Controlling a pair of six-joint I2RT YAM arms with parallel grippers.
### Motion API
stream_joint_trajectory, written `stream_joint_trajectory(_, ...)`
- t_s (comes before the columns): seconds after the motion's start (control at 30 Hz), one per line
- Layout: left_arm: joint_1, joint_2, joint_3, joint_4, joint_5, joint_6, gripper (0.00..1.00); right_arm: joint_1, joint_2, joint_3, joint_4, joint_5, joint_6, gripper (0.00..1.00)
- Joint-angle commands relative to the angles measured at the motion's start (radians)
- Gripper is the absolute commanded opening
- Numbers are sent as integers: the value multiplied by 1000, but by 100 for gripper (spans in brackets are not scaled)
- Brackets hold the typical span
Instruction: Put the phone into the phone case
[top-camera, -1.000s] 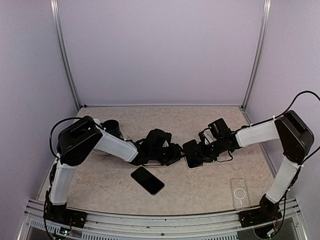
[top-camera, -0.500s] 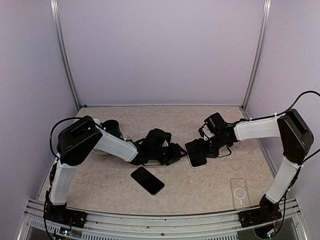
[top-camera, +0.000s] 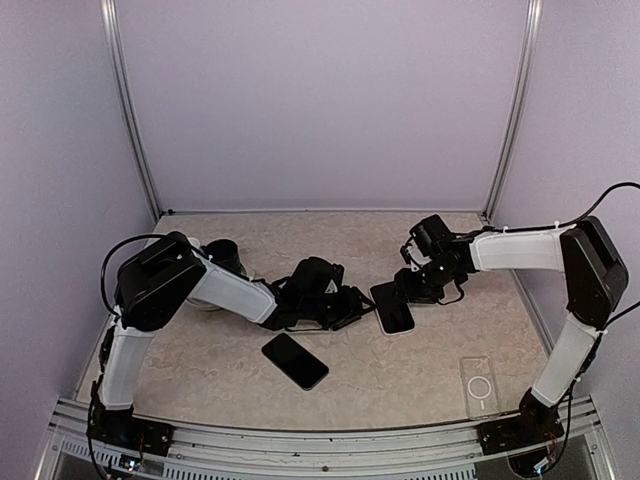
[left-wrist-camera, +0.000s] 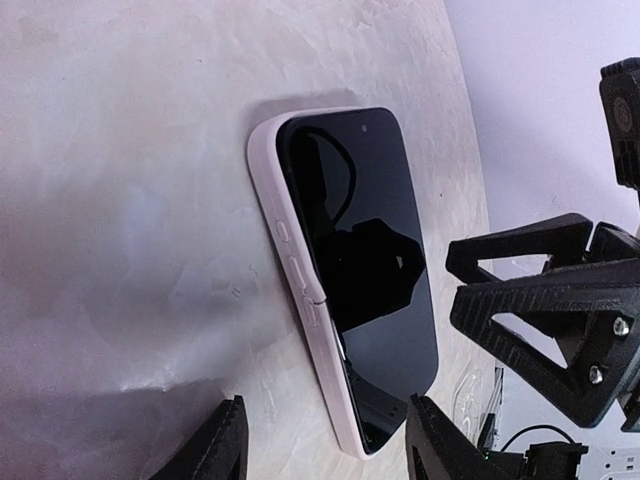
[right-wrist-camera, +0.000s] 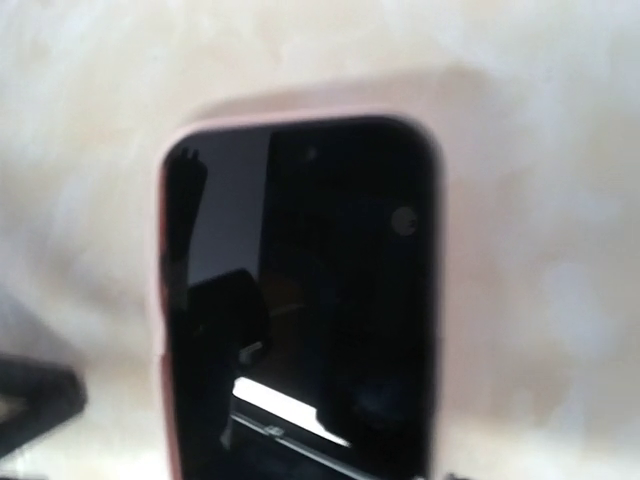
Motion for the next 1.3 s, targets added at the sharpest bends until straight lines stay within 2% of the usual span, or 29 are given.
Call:
stream_joint_trajectory(0.0, -1, 62, 38, -51, 7, 23, 54, -40, 45, 21, 5, 15, -54, 44)
stream_joint_trajectory(0.07, 0, 75, 56, -56, 2, 25, 53, -47, 64, 20, 12, -10, -67, 36)
stream_joint_trajectory(0.23, -1, 103, 84, -72, 7, 17, 50, -49, 76, 8, 16, -9, -73, 35)
stream_joint_trajectory(0.37, -4, 119, 101, -84, 15, 15, 50, -50, 70, -11, 47, -42, -70, 19)
stream_joint_trajectory(0.53, 1, 144, 116, -82, 27, 6, 46, -50, 74, -32, 67, -78, -62, 15)
stream_joint_trajectory(0.73, 8, 170, 112, -64, 45, -19, 41, -35, 76, -53, 105, -118, -43, 5)
stream_joint_trajectory(0.9, 3, 172, 124, -69, 44, -5, 41, -8, 111, -42, 133, -177, -25, 0)
stream_joint_trajectory(1.1, 16, 167, 98, -69, 42, -16, 42, 4, 130, -85, 155, -188, -3, 0)
stream_joint_trajectory(1.27, 26, 178, 142, -149, 66, 30, 45, 53, 170, -107, 109, -129, 1, 0)
